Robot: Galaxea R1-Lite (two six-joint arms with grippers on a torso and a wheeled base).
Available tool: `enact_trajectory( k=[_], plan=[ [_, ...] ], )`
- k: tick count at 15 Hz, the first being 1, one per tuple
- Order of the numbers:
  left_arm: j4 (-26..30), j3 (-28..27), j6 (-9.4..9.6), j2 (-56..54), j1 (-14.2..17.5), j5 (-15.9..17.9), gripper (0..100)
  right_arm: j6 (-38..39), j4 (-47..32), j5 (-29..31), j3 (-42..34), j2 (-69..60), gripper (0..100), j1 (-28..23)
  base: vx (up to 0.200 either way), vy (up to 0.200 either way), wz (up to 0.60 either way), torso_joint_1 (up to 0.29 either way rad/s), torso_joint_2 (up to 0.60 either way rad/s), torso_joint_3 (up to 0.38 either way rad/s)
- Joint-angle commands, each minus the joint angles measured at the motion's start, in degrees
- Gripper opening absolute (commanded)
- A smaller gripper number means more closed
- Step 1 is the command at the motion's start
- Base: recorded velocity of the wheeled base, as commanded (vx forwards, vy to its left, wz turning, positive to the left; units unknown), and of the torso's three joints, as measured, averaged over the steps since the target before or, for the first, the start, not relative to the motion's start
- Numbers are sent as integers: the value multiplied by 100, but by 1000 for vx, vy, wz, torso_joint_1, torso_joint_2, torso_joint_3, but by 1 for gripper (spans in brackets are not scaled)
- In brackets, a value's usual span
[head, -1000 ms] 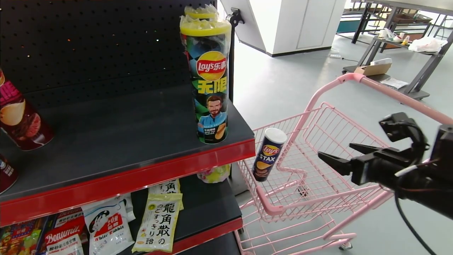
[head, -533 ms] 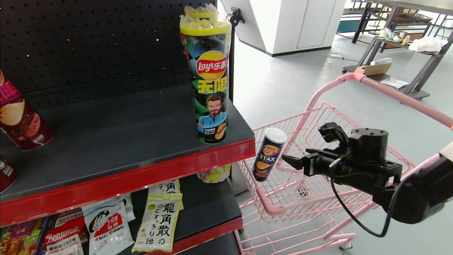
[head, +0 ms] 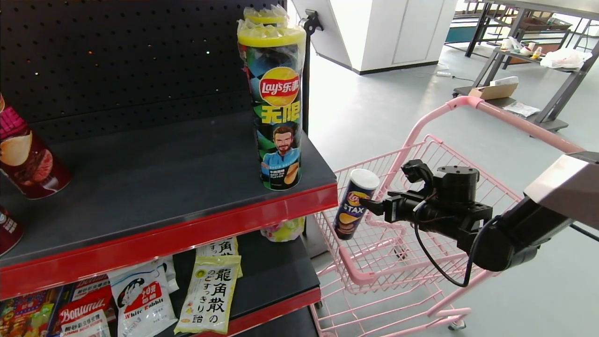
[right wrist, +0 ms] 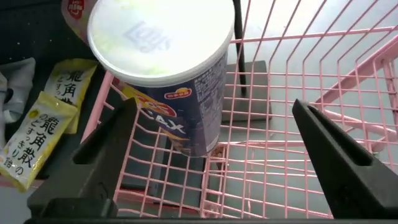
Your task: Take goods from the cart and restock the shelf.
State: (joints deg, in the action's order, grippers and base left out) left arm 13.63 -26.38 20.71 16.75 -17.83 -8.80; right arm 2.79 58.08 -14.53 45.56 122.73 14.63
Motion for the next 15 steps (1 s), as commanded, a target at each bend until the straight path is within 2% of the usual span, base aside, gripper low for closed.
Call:
enact_trajectory(
  k=[1, 14, 15],
  plan=[
    [-1, 10, 3, 56, 8, -8, 100, -7, 2, -76, 129, 128, 100, 31, 0, 0, 0, 0, 0, 0],
    [8, -34, 38, 92, 8, -131, 100, 318, 11, -41, 1395, 1147, 100, 330, 0, 0, 0, 0, 0, 0],
    [-1, -34, 38, 83, 17, -175, 100, 301, 28, -15, 1509, 1270, 0, 348, 0, 0, 0, 0, 0, 0]
  ],
)
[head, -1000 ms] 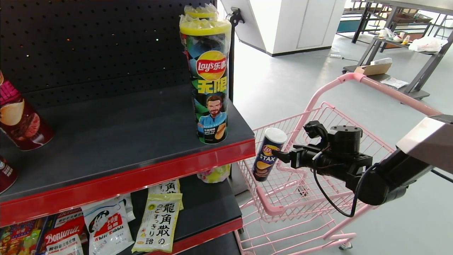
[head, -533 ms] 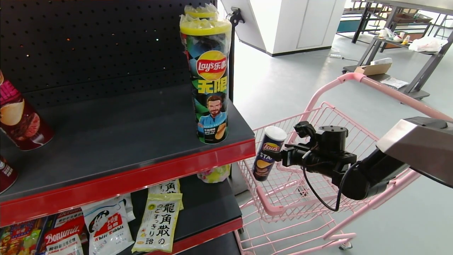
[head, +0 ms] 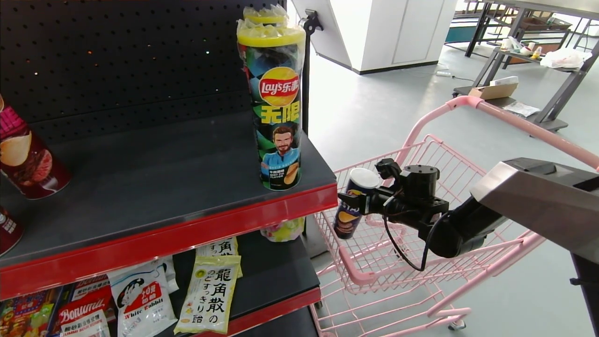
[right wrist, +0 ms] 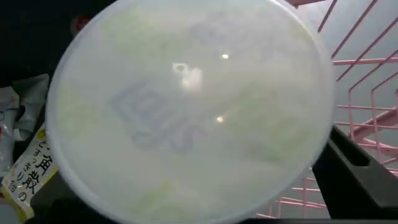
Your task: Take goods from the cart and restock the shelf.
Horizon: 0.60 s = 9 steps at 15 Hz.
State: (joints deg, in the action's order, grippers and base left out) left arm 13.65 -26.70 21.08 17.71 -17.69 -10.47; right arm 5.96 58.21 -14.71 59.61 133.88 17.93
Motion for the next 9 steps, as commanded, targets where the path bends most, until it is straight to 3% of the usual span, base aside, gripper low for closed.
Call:
enact_trajectory(
  k=[1, 5, 9],
  plan=[
    [-3, -11, 2, -13, 2, -25, 100, 10, 59, 39, 165, 209, 0, 17, 0, 0, 0, 0, 0, 0],
    [-3, -46, 2, 13, 2, -25, 100, -25, 551, 302, -301, -239, 0, 52, 0, 0, 0, 0, 0, 0],
    [-12, -55, -16, 4, -7, 10, 100, -297, 191, 320, -1215, -2050, 0, -132, 0, 0, 0, 0, 0, 0]
  ],
)
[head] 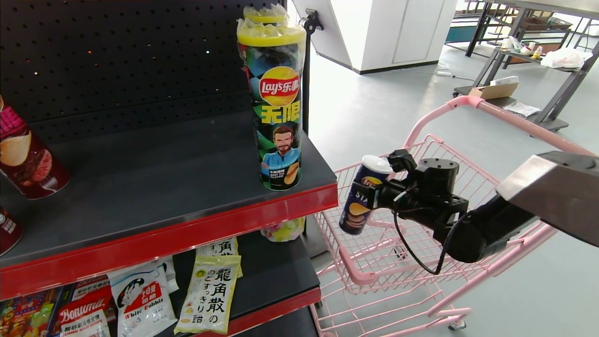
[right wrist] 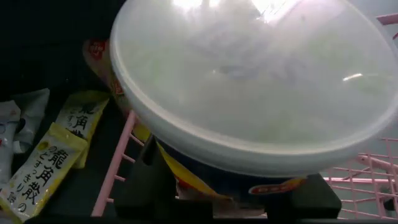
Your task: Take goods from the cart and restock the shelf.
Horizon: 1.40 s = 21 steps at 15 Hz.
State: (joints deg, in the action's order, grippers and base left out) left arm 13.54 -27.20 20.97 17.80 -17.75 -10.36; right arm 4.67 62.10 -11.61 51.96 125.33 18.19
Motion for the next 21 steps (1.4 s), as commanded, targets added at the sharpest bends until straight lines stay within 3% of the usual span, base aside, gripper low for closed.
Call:
enact_trajectory(
  k=[1, 4, 6, 9, 10, 11, 15, 21],
  plan=[
    [-1, -5, -23, -13, 0, 8, 100, -291, -392, 27, -493, -1556, 0, -272, 0, 0, 0, 0, 0, 0],
    [-1, -66, -31, 66, 0, 8, 100, -546, -1385, 79, -573, -2909, 0, -720, 0, 0, 0, 0, 0, 0],
    [-1, -102, -58, 180, 0, 8, 100, -608, -2518, 510, -529, -3920, 0, -747, 0, 0, 0, 0, 0, 0],
    [-10, -137, -110, 294, 0, 8, 100, -643, -4742, 914, -353, -5344, 0, -351, 0, 0, 0, 0, 0, 0],
    [-10, -233, -102, 382, 0, 17, 100, -704, -6219, 932, -107, -6020, 0, -184, 0, 0, 0, 0, 0, 0],
    [-10, -286, -110, 505, -18, 43, 100, -722, -6834, 923, -72, -6425, 0, 106, 0, 0, 0, 0, 0, 0],
    [-10, -286, -110, 602, -18, 570, 100, -933, -6843, 1292, -871, -7356, 0, 1231, 0, 0, 0, 0, 0, 0],
    [8, -137, -102, 576, -18, 579, 100, -1065, -6834, 1310, -1082, -7198, 0, 1407, 0, 0, 0, 0, 0, 0]
  ],
)
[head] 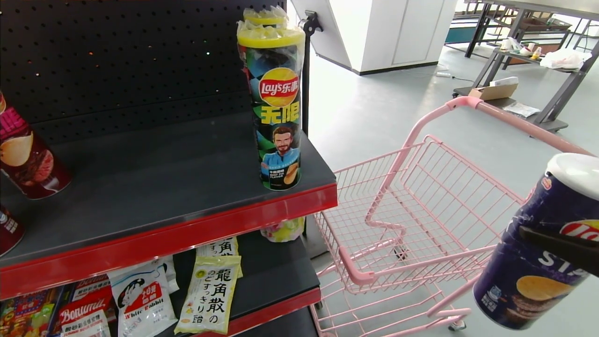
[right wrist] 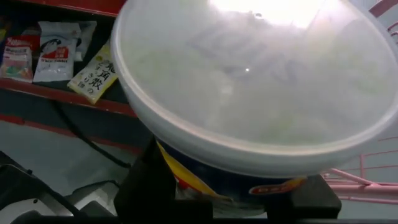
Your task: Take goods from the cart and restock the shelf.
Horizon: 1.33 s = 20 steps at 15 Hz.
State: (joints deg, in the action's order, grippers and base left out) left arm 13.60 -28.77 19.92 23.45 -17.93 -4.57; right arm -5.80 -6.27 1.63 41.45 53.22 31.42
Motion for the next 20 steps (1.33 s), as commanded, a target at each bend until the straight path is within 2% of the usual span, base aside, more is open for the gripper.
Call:
enact_trajectory(
  k=[1, 3, 7, 15, 18, 20],
  plan=[
    [2, 29, 12, 10, 0, 0, 100, -26, 3, -40, -32, 13, 0, 137, 0, 0, 0, 0, 0, 0],
    [2, 29, 21, 10, 0, -9, 100, -53, 3, -278, -32, 21, 0, 277, 0, 0, 0, 0, 0, 0],
    [19, 47, 30, -8, 0, -17, 100, -167, 11, -278, 12, 259, 0, 357, 0, 0, 0, 13, -38, -30],
    [19, 47, 38, -8, 0, 0, 100, -176, 266, -286, 12, 531, 0, 357, 0, 0, 0, 181, -525, -333],
    [19, 29, 214, 19, 18, -158, 100, -237, 275, -278, -14, 593, 0, 357, 0, 0, 0, 176, -443, -272],
    [19, 29, 240, 19, 18, -290, 100, -228, 266, -269, 21, 593, 0, 339, 0, 0, 0, 56, -132, -78]
  ],
)
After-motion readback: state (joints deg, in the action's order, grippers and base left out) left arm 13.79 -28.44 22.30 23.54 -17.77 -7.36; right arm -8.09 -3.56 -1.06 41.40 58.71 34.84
